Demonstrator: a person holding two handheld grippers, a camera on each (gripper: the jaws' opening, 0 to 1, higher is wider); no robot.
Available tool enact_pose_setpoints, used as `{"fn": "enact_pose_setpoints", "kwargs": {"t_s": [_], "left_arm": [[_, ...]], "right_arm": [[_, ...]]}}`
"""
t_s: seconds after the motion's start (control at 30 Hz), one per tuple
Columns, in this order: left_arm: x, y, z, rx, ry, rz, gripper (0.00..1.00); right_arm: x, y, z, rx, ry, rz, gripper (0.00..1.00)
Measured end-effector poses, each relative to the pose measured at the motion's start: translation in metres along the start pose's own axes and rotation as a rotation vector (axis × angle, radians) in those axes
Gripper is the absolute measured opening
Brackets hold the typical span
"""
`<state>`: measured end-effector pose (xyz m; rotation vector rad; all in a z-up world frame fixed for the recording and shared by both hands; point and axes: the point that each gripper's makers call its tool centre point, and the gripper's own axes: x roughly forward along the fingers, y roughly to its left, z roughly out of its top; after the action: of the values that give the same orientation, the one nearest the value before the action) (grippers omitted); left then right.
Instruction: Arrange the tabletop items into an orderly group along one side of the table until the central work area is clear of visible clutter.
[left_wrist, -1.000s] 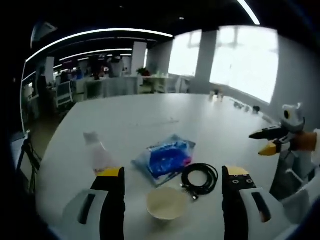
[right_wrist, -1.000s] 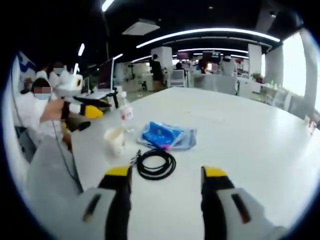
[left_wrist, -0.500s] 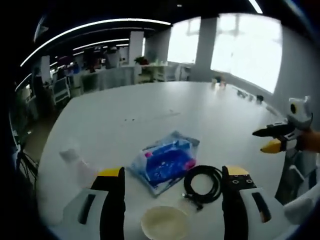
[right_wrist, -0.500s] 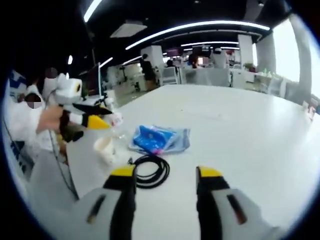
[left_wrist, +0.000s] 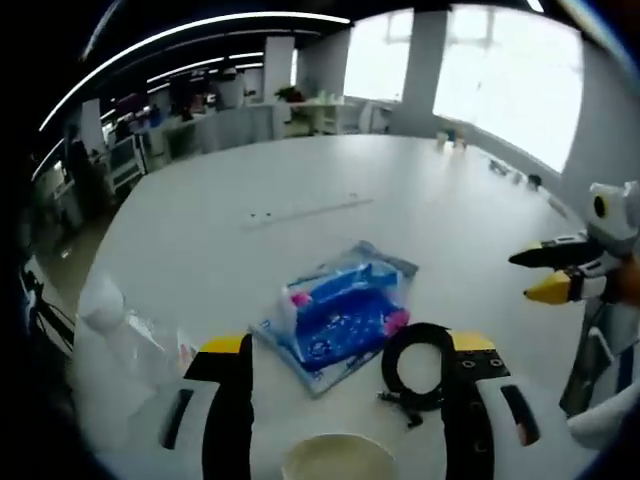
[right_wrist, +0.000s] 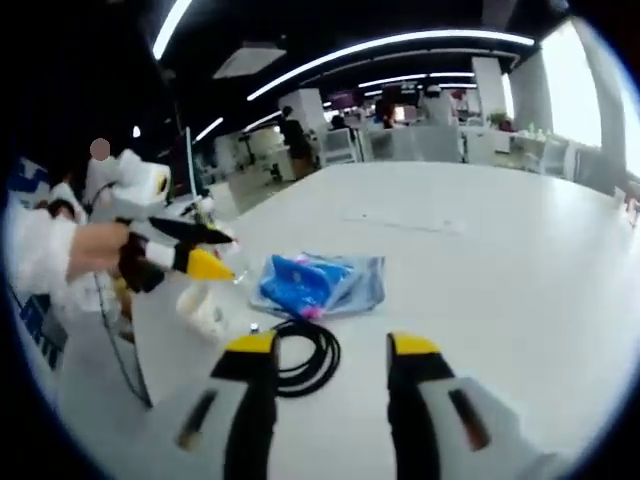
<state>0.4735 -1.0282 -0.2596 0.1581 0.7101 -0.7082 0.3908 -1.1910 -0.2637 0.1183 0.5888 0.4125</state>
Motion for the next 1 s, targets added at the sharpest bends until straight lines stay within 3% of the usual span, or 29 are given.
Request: {"fn": "enact_pose_setpoints", "kwargs": {"t_s": [0.2, 0.33, 0.47, 0.6, 0.77, 0.9, 1.0], "left_arm": [[0.012, -0.017, -0.014, 0.032, 0.055, -0.005, 0.69], [0.018, -0.027, -0.023, 0.064, 0.104, 0.002, 0.61], [0.029, -0.042, -0.04, 0.079, 0.195, -0.012, 0.59], [0.041, -0.054, -0.049, 0.083, 0.231, -0.024, 0.54], [0.051, -0.057, -0.063, 0.062, 0.284, -0.01, 0.53], [0.055, -0.059, -0.07, 0.066, 0.303, 0.006, 0.41], [0.058, -0.059, -0.074, 0.055, 0.311, 0.009, 0.41]], "right_arm": [[0.02, 0.0, -0.021, 0.011, 0.067, 0.012, 0.39], [0.032, 0.004, -0.035, -0.009, 0.113, 0.02, 0.38], [0.042, 0.004, -0.05, 0.016, 0.148, 0.025, 0.37], [0.047, 0.004, -0.062, 0.027, 0.182, 0.03, 0.35], [0.051, 0.008, -0.068, 0.05, 0.177, 0.044, 0.33], [0.053, 0.011, -0.077, 0.055, 0.192, 0.042, 0.29], [0.054, 0.012, -0.08, 0.076, 0.189, 0.04, 0.27]]}}
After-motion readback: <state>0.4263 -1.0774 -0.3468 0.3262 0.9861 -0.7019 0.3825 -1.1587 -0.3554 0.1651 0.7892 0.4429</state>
